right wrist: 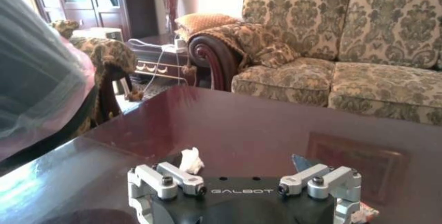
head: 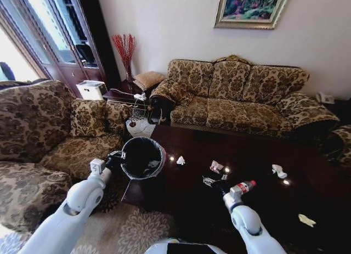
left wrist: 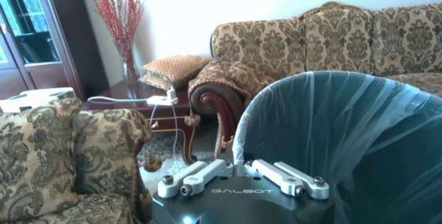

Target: Move to the front of the table and place the trash on the table into the trash bin.

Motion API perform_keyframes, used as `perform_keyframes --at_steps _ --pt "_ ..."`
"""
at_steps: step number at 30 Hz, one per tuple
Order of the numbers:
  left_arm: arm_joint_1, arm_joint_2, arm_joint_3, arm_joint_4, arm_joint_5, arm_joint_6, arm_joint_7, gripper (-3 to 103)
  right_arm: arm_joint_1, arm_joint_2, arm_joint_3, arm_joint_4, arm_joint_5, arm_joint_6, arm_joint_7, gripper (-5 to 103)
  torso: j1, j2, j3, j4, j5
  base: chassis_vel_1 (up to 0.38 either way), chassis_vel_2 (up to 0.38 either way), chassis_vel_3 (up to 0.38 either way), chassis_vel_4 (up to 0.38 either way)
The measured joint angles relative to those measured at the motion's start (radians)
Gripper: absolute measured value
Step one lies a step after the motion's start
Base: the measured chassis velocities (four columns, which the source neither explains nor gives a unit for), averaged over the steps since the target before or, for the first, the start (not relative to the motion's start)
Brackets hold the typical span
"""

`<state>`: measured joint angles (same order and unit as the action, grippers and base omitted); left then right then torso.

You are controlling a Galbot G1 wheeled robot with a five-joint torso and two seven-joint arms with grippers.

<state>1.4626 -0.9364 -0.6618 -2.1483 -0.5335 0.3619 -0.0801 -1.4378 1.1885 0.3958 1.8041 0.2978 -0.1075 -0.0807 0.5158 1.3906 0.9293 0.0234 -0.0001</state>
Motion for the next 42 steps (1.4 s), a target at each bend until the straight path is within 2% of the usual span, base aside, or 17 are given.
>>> perform_keyframes --at_steps 12,15,17,22,26,28,29,32,34,37,42 --pt "0.006 0.0 -0.004 -0.013 0.002 -0.001 0.001 2 0.018 0.002 -0.036 -0.04 -0.058 0.022 -0.001 100 0.001 0.0 0.0 -0.0007 -0.0001 -0.129 0.115 0.123 -0.12" --pt "0.006 0.0 -0.007 -0.017 0.002 -0.002 0.0 2 0.066 0.005 -0.086 -0.106 -0.065 0.048 0.0 100 0.002 -0.001 0.001 -0.0008 0.0001 -0.101 0.111 0.1 -0.12" --pt "0.015 -0.003 -0.025 -0.027 0.002 -0.002 -0.002 2 0.143 0.019 -0.157 -0.188 -0.058 0.073 0.0 100 0.002 -0.001 0.001 0.0 -0.0002 -0.031 0.023 0.018 -0.026" --pt "0.031 -0.004 -0.047 -0.032 0.009 -0.002 -0.004 2 0.221 0.042 -0.243 -0.274 -0.051 0.087 -0.017 100 0.0 0.0 0.0 0.0006 -0.0003 0.0 0.0 0.0 0.0" --pt "0.022 0.004 -0.048 -0.019 0.022 -0.002 -0.006 2 0.268 0.077 -0.291 -0.36 -0.056 0.099 -0.035 100 -0.001 0.0 0.0 0.0002 0.0001 0.0 0.0 0.0 0.0" --pt "0.021 0.009 -0.054 -0.013 0.022 -0.002 -0.008 2 0.323 0.133 -0.309 -0.464 -0.077 0.131 -0.045 100 -0.001 0.0 0.0 -0.0006 -0.0003 0.0 0.0 0.0 0.0" --pt "0.021 0.009 -0.054 -0.013 0.022 -0.002 -0.008 2 0.323 0.133 -0.309 -0.464 -0.077 0.131 -0.045 100 -0.001 0.0 0.0 -0.0006 -0.0003 0.0 0.0 0.0 0.0" --pt "0.023 0.018 -0.07 -0.003 0.021 -0.002 -0.011 2 0.396 0.209 -0.309 -0.601 -0.12 0.185 -0.062 100 0.001 0.0 0.0 0.0 0.0005 0.0 0.0 0.0 0.0" --pt "0.02 0.022 -0.07 0.002 0.023 0.0 -0.018 2 0.415 0.228 -0.304 -0.635 -0.127 0.193 -0.071 100 0.001 0.0 0.0 -0.0001 0.0 0.0 0.0 0.0 0.0" --pt "0.018 0.038 -0.068 0.005 0.022 0.05 -0.09 2 0.475 0.275 -0.29 -0.746 -0.135 0.205 -0.091 100 0.001 0.0 0.0 -0.0002 0.0 0.0 0.0 0.0 0.0" --pt "0.016 0.049 -0.065 0.006 0.01 0.056 -0.099 2 0.522 0.312 -0.256 -0.84 -0.154 0.224 -0.104 100 0.0 0.0 0.0 0.0003 0.0 0.0 0.0 0.0 0.0"
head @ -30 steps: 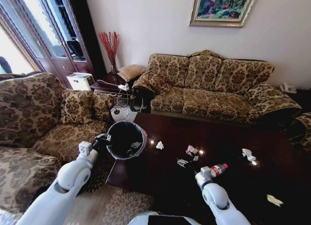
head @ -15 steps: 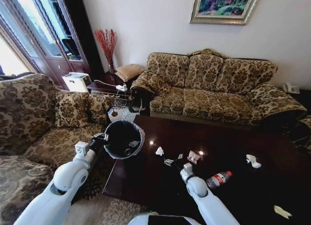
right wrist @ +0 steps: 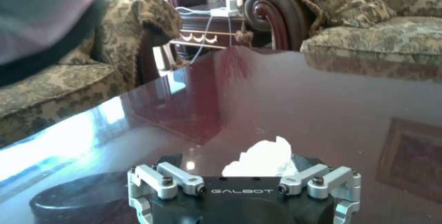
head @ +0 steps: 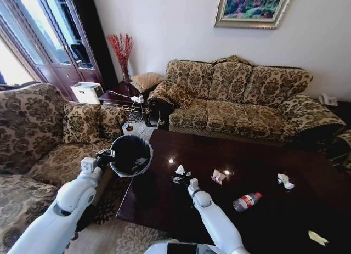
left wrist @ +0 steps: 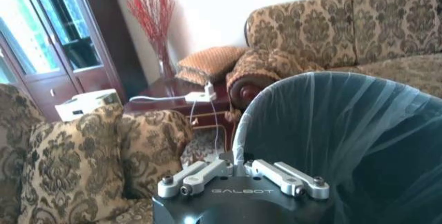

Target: Move to the front of the table and place the trash on the table into the trash bin.

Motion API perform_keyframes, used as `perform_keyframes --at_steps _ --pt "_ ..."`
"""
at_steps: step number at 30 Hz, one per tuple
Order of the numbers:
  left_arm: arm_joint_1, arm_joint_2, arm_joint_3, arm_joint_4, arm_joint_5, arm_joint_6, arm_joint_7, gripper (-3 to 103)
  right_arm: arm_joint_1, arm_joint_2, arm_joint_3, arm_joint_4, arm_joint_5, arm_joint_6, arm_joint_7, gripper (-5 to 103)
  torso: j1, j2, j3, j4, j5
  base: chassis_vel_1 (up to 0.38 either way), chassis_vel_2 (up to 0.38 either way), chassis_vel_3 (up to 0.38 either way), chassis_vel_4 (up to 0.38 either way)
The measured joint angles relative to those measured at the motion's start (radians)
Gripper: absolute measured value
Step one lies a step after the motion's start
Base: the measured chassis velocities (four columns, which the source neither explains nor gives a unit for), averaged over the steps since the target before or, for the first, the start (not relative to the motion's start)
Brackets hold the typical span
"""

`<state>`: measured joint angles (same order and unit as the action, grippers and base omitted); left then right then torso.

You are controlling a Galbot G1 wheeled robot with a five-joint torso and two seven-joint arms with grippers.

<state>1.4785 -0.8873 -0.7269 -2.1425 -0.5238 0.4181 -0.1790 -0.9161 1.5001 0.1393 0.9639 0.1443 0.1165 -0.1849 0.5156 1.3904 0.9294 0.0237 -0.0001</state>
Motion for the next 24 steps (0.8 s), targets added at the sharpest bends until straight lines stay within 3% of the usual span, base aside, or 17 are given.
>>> perform_keyframes --at_steps 12,15,17,19,22,24 --pt "-0.018 0.028 0.005 -0.003 -0.016 -0.006 0.035 2 0.121 0.066 0.131 -0.201 -0.049 0.024 -0.091 103 0.0 0.0 0.0 -0.0005 0.0 0.0 0.0 0.0 0.0" --pt "-0.021 0.033 0.006 -0.002 -0.019 -0.011 0.043 2 0.13 0.069 0.144 -0.216 -0.049 0.019 -0.102 95 0.0 0.0 0.0 -0.0004 0.0001 0.0 0.0 0.0 0.0" --pt "-0.023 0.035 0.006 -0.002 -0.021 -0.015 0.047 2 0.132 0.068 0.145 -0.22 -0.048 0.013 -0.112 85 0.001 0.0 0.0 -0.0005 0.0001 0.0 0.0 0.0 0.0" --pt "-0.022 0.036 0.005 -0.002 -0.022 -0.016 0.047 2 0.132 0.067 0.143 -0.22 -0.048 0.012 -0.114 85 0.001 0.0 0.0 -0.0005 0.0001 0.0 0.0 0.0 0.0" --pt "-0.025 0.037 0.004 -0.009 -0.027 -0.016 0.048 2 0.127 0.061 0.127 -0.21 -0.048 0.002 -0.123 68 0.0 0.0 0.0 -0.0003 0.0001 0.0 0.0 0.0 0.0" --pt "-0.027 0.037 0.004 -0.012 -0.028 -0.016 0.048 2 0.125 0.059 0.124 -0.209 -0.048 0.001 -0.124 62 0.0 0.0 0.0 -0.0005 0.0001 0.0 0.0 0.0 0.0"
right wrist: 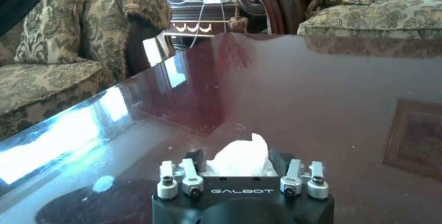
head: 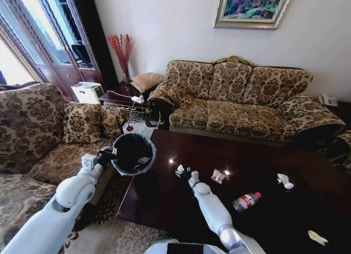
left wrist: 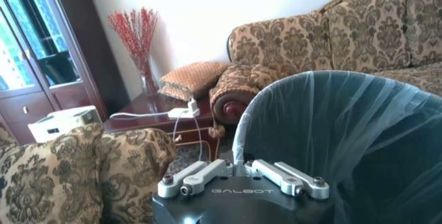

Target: Move to the front of the table and place the trash on the table into the trash bin.

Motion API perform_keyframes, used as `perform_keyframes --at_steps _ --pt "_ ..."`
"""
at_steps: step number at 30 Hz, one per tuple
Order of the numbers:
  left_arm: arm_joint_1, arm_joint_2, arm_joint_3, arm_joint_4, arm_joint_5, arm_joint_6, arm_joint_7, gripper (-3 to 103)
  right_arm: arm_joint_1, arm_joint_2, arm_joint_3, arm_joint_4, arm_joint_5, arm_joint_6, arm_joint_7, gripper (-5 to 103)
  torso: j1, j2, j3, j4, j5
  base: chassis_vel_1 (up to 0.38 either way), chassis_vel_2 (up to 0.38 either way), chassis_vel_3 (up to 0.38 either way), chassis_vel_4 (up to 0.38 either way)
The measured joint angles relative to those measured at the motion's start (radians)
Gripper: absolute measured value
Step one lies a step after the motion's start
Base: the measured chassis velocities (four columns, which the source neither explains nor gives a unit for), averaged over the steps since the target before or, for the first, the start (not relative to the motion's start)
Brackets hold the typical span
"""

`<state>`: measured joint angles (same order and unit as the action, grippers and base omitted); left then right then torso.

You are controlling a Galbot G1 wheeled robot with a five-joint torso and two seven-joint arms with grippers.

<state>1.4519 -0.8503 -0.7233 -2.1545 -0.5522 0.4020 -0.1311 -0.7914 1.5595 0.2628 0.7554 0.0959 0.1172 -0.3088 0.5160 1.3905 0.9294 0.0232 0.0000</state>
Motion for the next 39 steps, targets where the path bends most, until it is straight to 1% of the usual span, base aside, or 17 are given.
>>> perform_keyframes --at_steps 3,4,6,7,9,10,14,15,17,23,29,31,32,34,35,38,39 --pt "-0.001 0.0 0.002 -0.005 -0.001 0.0 0.0 2 -0.007 -0.001 -0.003 0.002 -0.004 0.0 -0.001 51 0.0 0.0 0.0 -0.0001 0.0 0.0 0.0 0.0 0.0" --pt "-0.001 0.0 0.002 -0.005 -0.001 0.0 0.0 2 -0.007 -0.001 -0.003 0.002 -0.004 0.0 -0.001 51 0.0 0.0 0.0 -0.0001 0.0 0.0 0.0 0.0 0.0" --pt "0.0 -0.001 0.002 -0.007 -0.001 0.0 0.001 2 -0.011 -0.001 -0.003 0.001 -0.008 0.003 -0.001 41 0.0 0.0 0.0 -0.0001 -0.0001 0.0 0.0 0.0 0.0" --pt "0.0 -0.001 0.002 -0.007 -0.001 0.0 0.001 2 -0.011 -0.001 -0.003 0.001 -0.008 0.003 -0.001 41 0.0 0.0 0.0 -0.0001 -0.0001 0.0 0.0 0.0 0.0" --pt "0.0 -0.001 0.003 -0.007 -0.001 -0.001 0.001 2 -0.011 -0.001 -0.003 -0.006 -0.01 0.013 -0.001 30 0.0 0.0 0.0 0.0 0.0 0.0 0.0 0.0 0.0" --pt "0.0 -0.001 0.003 -0.007 -0.001 -0.001 0.001 2 -0.011 -0.001 -0.003 -0.006 -0.01 0.013 -0.001 30 0.0 0.0 0.0 0.0 0.0 0.0 0.0 0.0 0.0" --pt "-0.002 -0.002 0.005 -0.007 -0.001 -0.002 0.002 2 -0.011 0.0 0.0 -0.011 -0.014 0.013 -0.001 8 0.0 0.0 0.0 0.0002 0.0 0.0 0.0 0.0 0.0" --pt "-0.002 -0.002 0.005 -0.007 -0.001 -0.002 0.002 2 -0.011 0.0 0.0 -0.011 -0.014 0.013 -0.001 8 0.0 0.0 0.0 0.0002 0.0 0.0 0.0 0.0 0.0" --pt "-0.002 -0.002 0.005 -0.008 -0.001 -0.003 0.004 2 -0.014 -0.001 0.002 -0.01 -0.018 0.013 0.0 -1 0.0 0.0 0.0 0.0003 0.0001 0.0 0.0 0.0 0.0" --pt "-0.002 -0.001 0.005 -0.008 -0.001 -0.006 0.005 2 -0.025 -0.001 0.018 0.001 -0.022 0.013 0.009 -2 0.0 0.0 0.0 0.0006 0.0003 0.0 0.0 0.0 0.0" --pt "-0.001 0.005 0.005 -0.009 -0.003 -0.016 0.011 2 -0.07 -0.02 0.036 0.089 -0.001 0.008 0.043 -2 0.0 0.0 0.0 -0.0004 -0.0001 0.0 0.0 0.0 0.0" --pt "-0.003 0.009 0.007 -0.006 -0.004 -0.024 0.024 2 -0.119 -0.062 0.016 0.215 0.056 -0.009 0.074 -2 0.0 0.0 0.0 -0.0004 0.0 0.0 0.0 0.0 0.0" --pt "-0.003 0.009 0.007 -0.006 -0.004 -0.024 0.024 2 -0.119 -0.062 0.016 0.215 0.056 -0.009 0.074 -2 0.0 0.0 0.0 -0.0004 0.0 0.0 0.0 0.0 0.0" --pt "-0.008 0.013 0.018 0.003 -0.01 -0.031 0.034 2 -0.167 -0.118 -0.009 0.367 0.103 -0.031 0.107 -1 0.0 0.0 0.0 0.0 0.0002 0.0 0.0 0.0 0.0" --pt "-0.008 0.013 0.018 0.003 -0.01 -0.031 0.034 2 -0.167 -0.118 -0.009 0.367 0.103 -0.031 0.107 -1 0.0 0.0 0.0 0.0 0.0002 0.0 0.0 0.0 0.0" --pt "-0.026 0.031 0.039 0.025 -0.022 -0.035 0.058 2 -0.208 -0.21 -0.059 0.545 0.171 -0.054 0.164 0 0.0 0.0 0.0 0.0006 0.0001 0.0 0.0 0.0 0.0" --pt "-0.026 0.031 0.039 0.025 -0.022 -0.035 0.058 2 -0.208 -0.21 -0.059 0.545 0.171 -0.054 0.164 0 0.0 0.0 0.0 0.0006 0.0001 0.0 0.0 0.0 0.0"
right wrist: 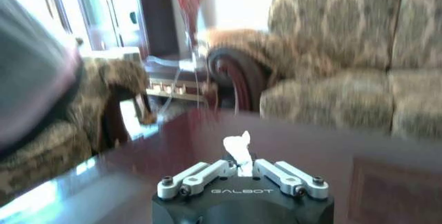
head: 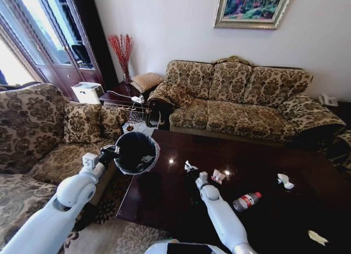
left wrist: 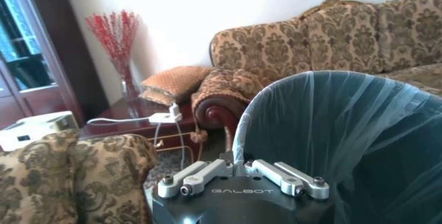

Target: Move to the front of the table and place the trash on the table into the trash bin.

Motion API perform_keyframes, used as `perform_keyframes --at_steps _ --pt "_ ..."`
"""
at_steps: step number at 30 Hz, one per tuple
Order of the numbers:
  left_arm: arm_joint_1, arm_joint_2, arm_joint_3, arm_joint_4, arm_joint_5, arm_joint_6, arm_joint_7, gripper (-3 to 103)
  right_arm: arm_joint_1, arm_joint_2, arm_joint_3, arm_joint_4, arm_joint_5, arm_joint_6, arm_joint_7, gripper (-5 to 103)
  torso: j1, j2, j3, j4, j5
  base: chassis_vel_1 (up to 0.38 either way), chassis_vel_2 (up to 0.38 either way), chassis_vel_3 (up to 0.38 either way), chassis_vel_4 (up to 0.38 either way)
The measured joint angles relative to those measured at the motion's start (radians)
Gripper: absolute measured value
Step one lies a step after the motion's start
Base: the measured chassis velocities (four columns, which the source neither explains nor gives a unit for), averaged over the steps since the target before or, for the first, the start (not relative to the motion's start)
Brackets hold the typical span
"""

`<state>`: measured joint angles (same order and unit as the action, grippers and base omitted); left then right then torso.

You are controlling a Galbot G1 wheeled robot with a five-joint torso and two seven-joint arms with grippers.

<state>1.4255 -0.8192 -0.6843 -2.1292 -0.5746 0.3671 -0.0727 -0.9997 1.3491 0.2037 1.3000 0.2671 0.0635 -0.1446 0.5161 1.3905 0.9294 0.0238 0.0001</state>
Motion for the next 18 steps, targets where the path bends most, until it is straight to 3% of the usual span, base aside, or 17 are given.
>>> perform_keyframes --at_steps 3,4,5,7,8,9,10,12,14,18 --pt "-0.066 0.034 0.046 0.045 -0.028 0.002 0.025 2 -0.039 -0.159 -0.056 0.254 0.088 -0.037 0.068 0 0.0 0.0 0.0 -0.0013 -0.0006 0.0 0.0 0.0 0.0" --pt "-0.066 0.034 0.046 0.045 -0.028 0.002 0.025 2 -0.039 -0.159 -0.056 0.254 0.088 -0.037 0.068 0 0.0 0.0 0.0 -0.0013 -0.0006 0.0 0.0 0.0 0.0" --pt "-0.077 0.045 0.053 0.053 -0.036 0.003 0.029 2 -0.035 -0.206 -0.076 0.337 0.13 -0.06 0.083 0 0.0 0.0 0.0 -0.0021 -0.0005 0.0 0.0 0.0 0.0" --pt "-0.084 0.06 0.059 0.063 -0.045 0.005 0.033 2 0.002 -0.278 -0.121 0.455 0.223 -0.102 0.102 0 0.0 0.0 0.0 -0.0004 0.0002 0.0 0.0 0.0 0.0" --pt "-0.084 0.06 0.059 0.063 -0.045 0.005 0.033 2 0.002 -0.278 -0.121 0.455 0.223 -0.102 0.102 0 0.0 0.0 0.0 -0.0004 0.0002 0.0 0.0 0.0 0.0" --pt "-0.109 0.074 0.09 0.078 -0.047 0.008 0.03 2 0.018 -0.319 -0.135 0.518 0.265 -0.12 0.112 0 0.0 0.0 0.0 0.0013 0.0013 0.0 0.0 0.0 0.0" --pt "-0.16 0.088 0.154 0.099 -0.054 0.016 0.03 2 0.031 -0.377 -0.146 0.604 0.318 -0.136 0.121 0 0.0 0.0 0.0 0.0015 0.0007 0.0 0.0 0.0 0.0" --pt "-0.205 0.093 0.204 0.115 -0.062 0.023 0.03 2 0.037 -0.412 -0.149 0.652 0.351 -0.148 0.127 0 0.0 0.0 0.0 0.0009 -0.0012 0.0 0.0 0.0 0.0" --pt "-0.322 0.098 0.31 0.144 -0.08 0.043 0.019 2 0.06 -0.481 -0.156 0.743 0.42 -0.176 0.137 0 0.0 0.0 0.0 -0.0017 -0.0006 0.0 0.0 0.0 0.0" --pt "-0.461 0.083 0.444 0.17 -0.11 0.067 -0.002 2 0.129 -0.547 -0.187 0.828 0.526 -0.219 0.168 0 0.0 0.0 0.0 -0.0016 0.0008 0.0 0.0 0.0 0.0"
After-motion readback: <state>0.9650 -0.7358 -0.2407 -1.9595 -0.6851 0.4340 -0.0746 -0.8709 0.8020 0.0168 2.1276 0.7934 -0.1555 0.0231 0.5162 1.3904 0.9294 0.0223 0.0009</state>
